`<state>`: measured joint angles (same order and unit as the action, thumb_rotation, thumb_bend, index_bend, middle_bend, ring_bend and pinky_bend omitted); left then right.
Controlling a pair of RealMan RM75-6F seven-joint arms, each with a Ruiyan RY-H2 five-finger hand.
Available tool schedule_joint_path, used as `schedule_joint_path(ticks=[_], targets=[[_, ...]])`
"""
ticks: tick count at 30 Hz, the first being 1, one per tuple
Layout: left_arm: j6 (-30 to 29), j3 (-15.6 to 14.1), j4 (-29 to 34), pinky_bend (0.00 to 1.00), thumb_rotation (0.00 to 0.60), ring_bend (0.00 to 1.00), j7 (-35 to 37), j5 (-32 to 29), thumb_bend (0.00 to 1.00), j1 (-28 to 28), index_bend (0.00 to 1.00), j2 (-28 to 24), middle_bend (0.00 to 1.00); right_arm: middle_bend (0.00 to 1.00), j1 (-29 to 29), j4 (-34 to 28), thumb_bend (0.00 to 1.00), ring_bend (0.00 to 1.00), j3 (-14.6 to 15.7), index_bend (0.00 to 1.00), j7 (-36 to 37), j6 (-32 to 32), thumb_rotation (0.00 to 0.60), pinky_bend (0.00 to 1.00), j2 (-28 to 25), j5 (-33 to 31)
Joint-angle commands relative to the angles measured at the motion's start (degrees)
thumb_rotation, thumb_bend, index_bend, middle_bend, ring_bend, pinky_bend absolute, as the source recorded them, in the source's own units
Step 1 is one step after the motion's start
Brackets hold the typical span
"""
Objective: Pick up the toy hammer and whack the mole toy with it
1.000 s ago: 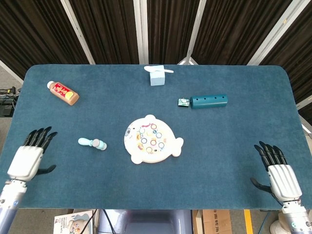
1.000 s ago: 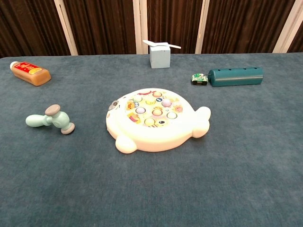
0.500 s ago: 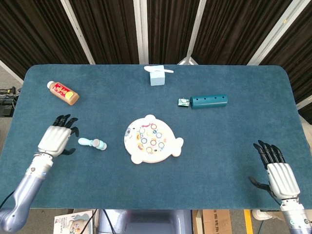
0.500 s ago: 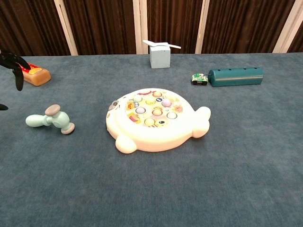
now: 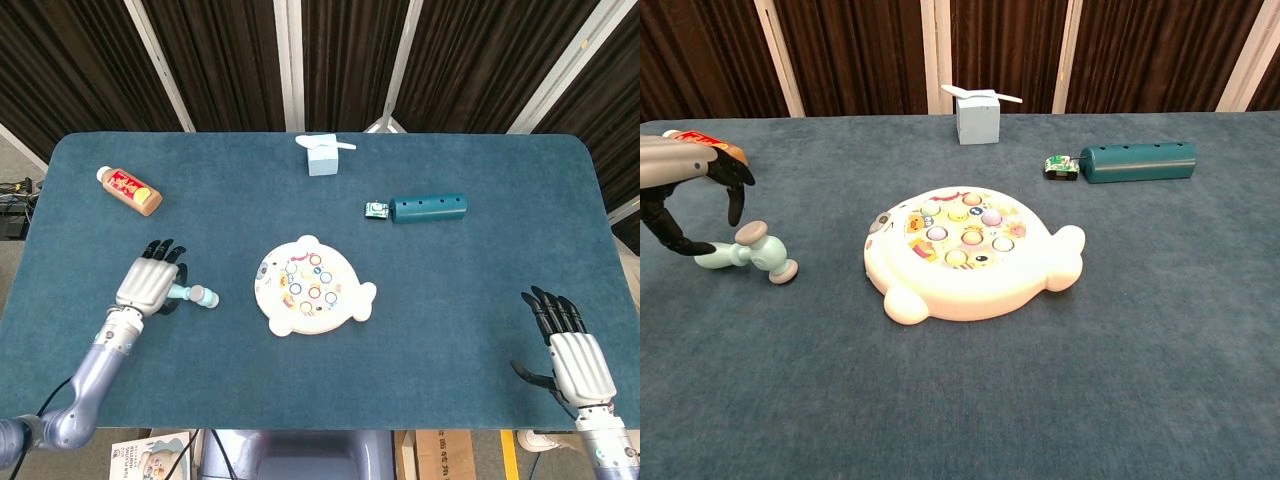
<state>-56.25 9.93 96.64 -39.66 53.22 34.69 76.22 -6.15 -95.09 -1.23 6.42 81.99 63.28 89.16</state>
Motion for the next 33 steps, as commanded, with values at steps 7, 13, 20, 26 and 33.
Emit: schedule_joint_path(ticks=[7, 13, 20, 26, 33], targets=[[-0.6, -1.0, -2.2, 0.0, 0.6, 0.0, -0.8, -2.0, 0.42, 1.7, 0.5, 2.8, 0.12, 0.0, 0.0, 0.0, 0.21, 0.0, 0.0, 0.0, 0.2, 0.0, 0.6, 0.0, 0.0, 0.0], [-1.1, -1.5, -3.0, 0.0, 0.6, 0.0, -0.5, -2.7, 0.43, 2.5, 0.49, 3.8, 0.12, 0.0, 0.0, -0.1, 0.21, 0.0, 0.0, 0.0, 0.3, 0.0, 0.6, 0.0, -0.1, 0.0], [-1.3, -2.0, -3.6, 0.0, 0.6, 0.0, -0.1, -3.3, 0.46, 3.2, 0.49, 4.7, 0.12, 0.0, 0.0, -0.1, 0.21, 0.0, 0.1, 0.0, 0.4, 0.0, 0.6, 0.0, -0.1, 0.0], [-1.5, -2.5, -4.1, 0.0, 0.6, 0.0, 0.2, -3.7, 0.46, 3.8, 0.49, 5.7, 0.12, 0.0, 0.0, -0.1, 0.21, 0.0, 0.1, 0.0, 0.5, 0.0, 0.6, 0.0, -0.2, 0.0], [-1.9, -2.9, -4.4, 0.0, 0.6, 0.0, 0.2, -4.0, 0.48, 4.4, 0.49, 6.3, 0.12, 0.0, 0.0, -0.1, 0.21, 0.0, 0.0, 0.0, 0.6, 0.1, 0.6, 0.0, -0.2, 0.0]])
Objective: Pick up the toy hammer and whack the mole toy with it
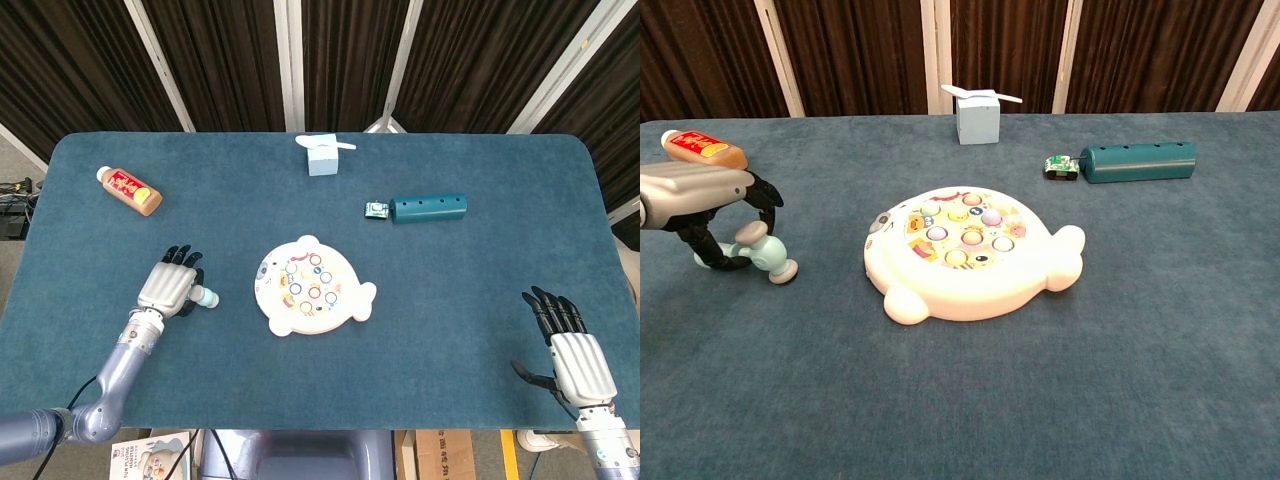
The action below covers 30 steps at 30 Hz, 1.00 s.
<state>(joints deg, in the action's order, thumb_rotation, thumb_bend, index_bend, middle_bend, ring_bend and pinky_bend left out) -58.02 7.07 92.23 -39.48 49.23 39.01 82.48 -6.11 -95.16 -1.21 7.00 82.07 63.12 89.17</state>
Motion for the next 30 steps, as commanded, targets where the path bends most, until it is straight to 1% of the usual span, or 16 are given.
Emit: schedule_joint_path(ticks=[1, 21, 27, 30], targets=[[-0.1, -0.1, 0.0, 0.0, 0.6, 0.0, 0.1, -0.1, 0.48, 0.2, 0.49, 0.1, 0.12, 0.0, 0.0, 0.0, 0.21, 0.0, 0.0, 0.0, 0.0, 0.0, 0.6, 0.0, 0.0, 0.0], [-0.8, -1.3, -0.4, 0.0, 0.6, 0.0, 0.5, -0.9, 0.48, 1.0, 0.52, 0.5, 0.12, 0.0, 0.1, 0.0, 0.21, 0.0, 0.0, 0.0, -0.1, 0.2, 0.6, 0.0, 0.0, 0.1], [-1.0, -1.5, -0.8, 0.01, 0.6, 0.0, 0.8, -1.2, 0.52, 1.1, 0.53, 0.6, 0.13, 0.0, 0.1, 0.0, 0.21, 0.0, 0.0, 0.0, -0.1, 0.3, 0.6, 0.0, 0.0, 0.1], [-1.2, -1.5, -0.8, 0.03, 0.6, 0.0, 1.0, -1.0, 0.55, 1.1, 0.53, 0.6, 0.14, 0.0, 0.2, 0.0, 0.21, 0.0, 0.0, 0.0, -0.1, 0.3, 0.6, 0.0, 0.0, 0.1]])
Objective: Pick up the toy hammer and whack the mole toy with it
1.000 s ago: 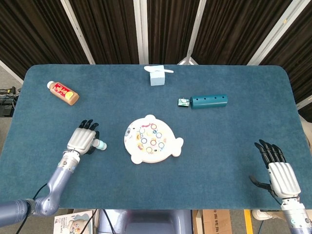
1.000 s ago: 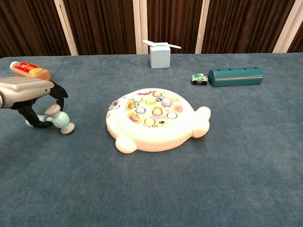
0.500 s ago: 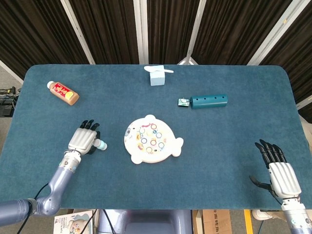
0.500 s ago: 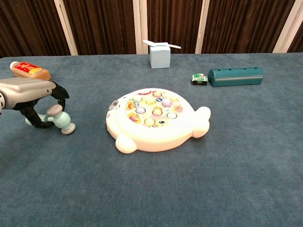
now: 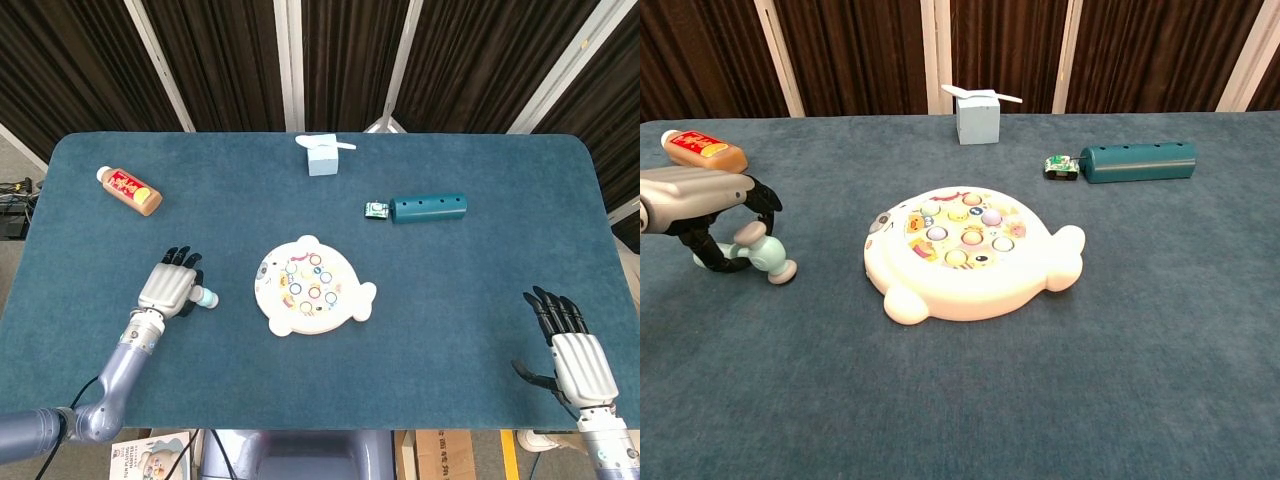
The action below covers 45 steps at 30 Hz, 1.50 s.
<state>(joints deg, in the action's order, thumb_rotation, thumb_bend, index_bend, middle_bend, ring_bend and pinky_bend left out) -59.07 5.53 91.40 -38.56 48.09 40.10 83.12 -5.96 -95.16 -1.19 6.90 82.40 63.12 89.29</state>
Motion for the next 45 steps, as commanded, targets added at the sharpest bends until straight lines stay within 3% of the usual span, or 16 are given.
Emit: schedule_joint_path(ticks=[1, 4, 8, 13, 31, 45], targets=[[-0.3, 0.1, 0.1, 0.04, 0.6, 0.0, 0.3, 0.4, 0.56, 0.0, 0.53, 0.0, 0.15, 0.0, 0.0, 0.0, 0.21, 0.0, 0.0, 0.0, 0.0, 0.0, 0.6, 0.0, 0.0, 0.0], [-0.8, 0.3, 0.2, 0.11, 0.6, 0.01, 1.1, 1.0, 0.58, -0.1, 0.54, -0.1, 0.17, 0.0, 0.0, 0.0, 0.21, 0.0, 0.0, 0.0, 0.0, 0.1, 0.6, 0.0, 0.0, 0.1], [-1.4, 0.3, 0.4, 0.25, 0.6, 0.11, 2.0, 2.2, 0.59, -0.3, 0.57, -0.3, 0.25, 0.0, 0.0, 0.0, 0.21, 0.0, 0.0, 0.0, 0.0, 0.1, 0.6, 0.0, 0.0, 0.1], [-2.7, 0.4, 0.2, 0.36, 0.6, 0.2, 3.3, 4.1, 0.6, -0.7, 0.61, -0.1, 0.34, 0.0, 0.1, 0.0, 0.21, 0.0, 0.0, 0.0, 0.0, 0.2, 0.6, 0.0, 0.0, 0.2], [-3.8, 0.6, -0.4, 0.42, 0.6, 0.31, 3.8, 5.5, 0.6, -1.0, 0.63, 0.7, 0.47, 0.0, 0.1, 0.1, 0.21, 0.0, 0.0, 0.0, 0.0, 0.2, 0.6, 0.0, 0.0, 0.2], [-2.7, 1.3, -0.9, 0.46, 0.6, 0.35, 4.7, 6.0, 0.61, -0.4, 0.66, 1.0, 0.51, 0.0, 0.0, 0.1, 0.21, 0.0, -0.1, 0.0, 0.0, -0.2, 0.6, 0.0, 0.0, -0.3]])
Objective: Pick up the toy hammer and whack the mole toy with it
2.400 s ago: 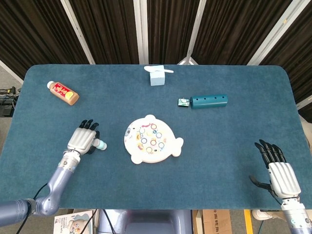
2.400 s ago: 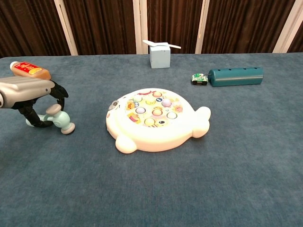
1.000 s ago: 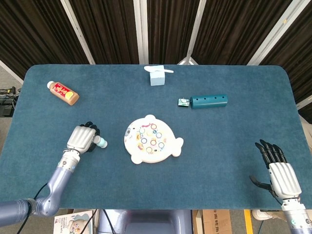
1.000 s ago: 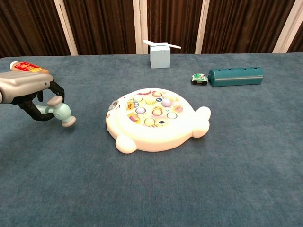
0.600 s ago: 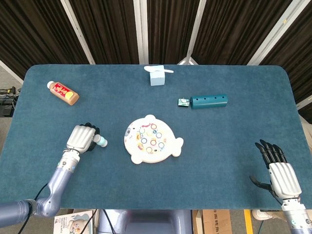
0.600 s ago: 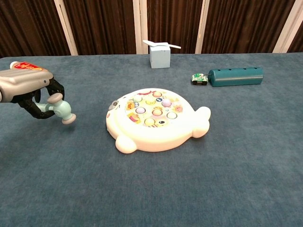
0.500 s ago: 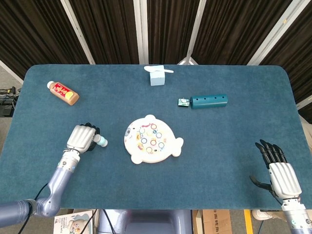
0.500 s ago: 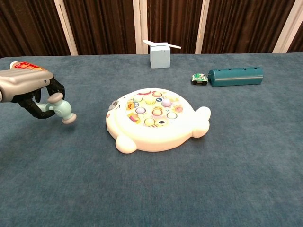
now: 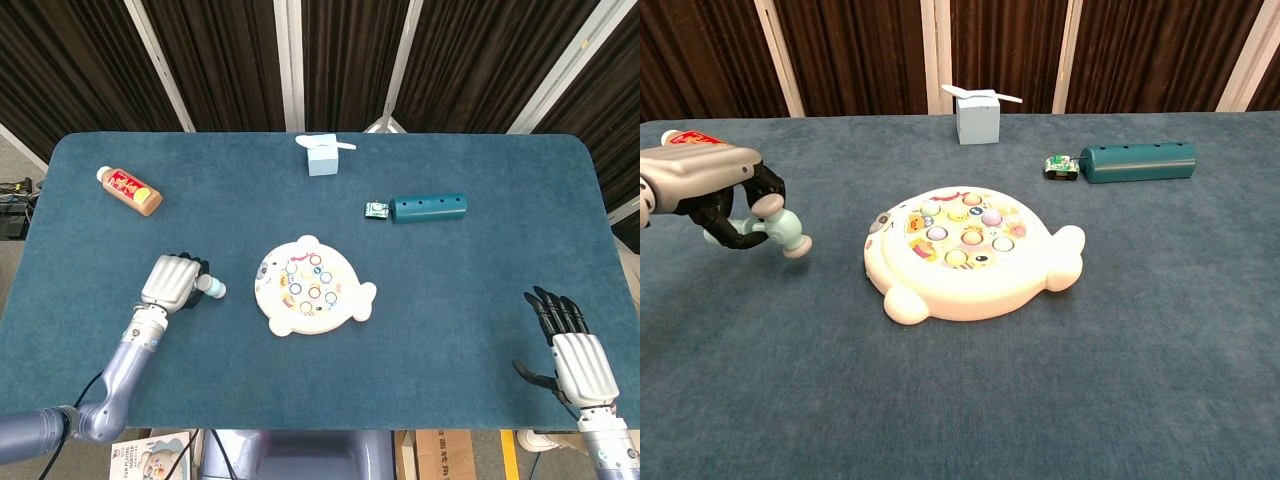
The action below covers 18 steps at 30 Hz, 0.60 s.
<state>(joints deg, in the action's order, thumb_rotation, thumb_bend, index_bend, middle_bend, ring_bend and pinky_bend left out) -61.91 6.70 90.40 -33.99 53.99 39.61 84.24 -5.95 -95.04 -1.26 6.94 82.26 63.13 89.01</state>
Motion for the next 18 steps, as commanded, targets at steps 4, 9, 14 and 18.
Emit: schedule_joint_path(ticks=[4, 9, 14, 18], targets=[[0.5, 1.0, 1.5, 0.46, 0.6, 0.36, 0.4, 0.5, 0.62, 0.8, 0.67, -1.1, 0.51, 0.0, 0.0, -0.1, 0.21, 0.0, -0.1, 0.0, 0.0, -0.2, 0.6, 0.0, 0.0, -0.3], [1.0, 3.0, 4.9, 0.46, 0.6, 0.37, -0.7, 0.2, 0.62, 2.4, 0.67, -3.2, 0.52, 0.0, -0.2, -0.2, 0.21, 0.0, -0.2, 0.0, 0.0, -0.6, 0.6, 0.0, 0.1, -0.8], [1.5, 5.4, 8.0, 0.46, 0.6, 0.37, -3.2, -2.2, 0.62, 4.8, 0.67, -4.8, 0.52, 0.0, -0.2, -0.5, 0.21, 0.0, -0.3, 0.0, 0.2, -1.0, 0.6, 0.0, 0.1, -1.3], [2.0, 7.5, 9.7, 0.46, 0.6, 0.37, -6.2, -6.0, 0.62, 7.4, 0.67, -5.3, 0.52, 0.0, -0.3, -0.5, 0.21, 0.0, -0.4, 0.0, 0.4, -1.2, 0.6, 0.0, 0.0, -1.5]])
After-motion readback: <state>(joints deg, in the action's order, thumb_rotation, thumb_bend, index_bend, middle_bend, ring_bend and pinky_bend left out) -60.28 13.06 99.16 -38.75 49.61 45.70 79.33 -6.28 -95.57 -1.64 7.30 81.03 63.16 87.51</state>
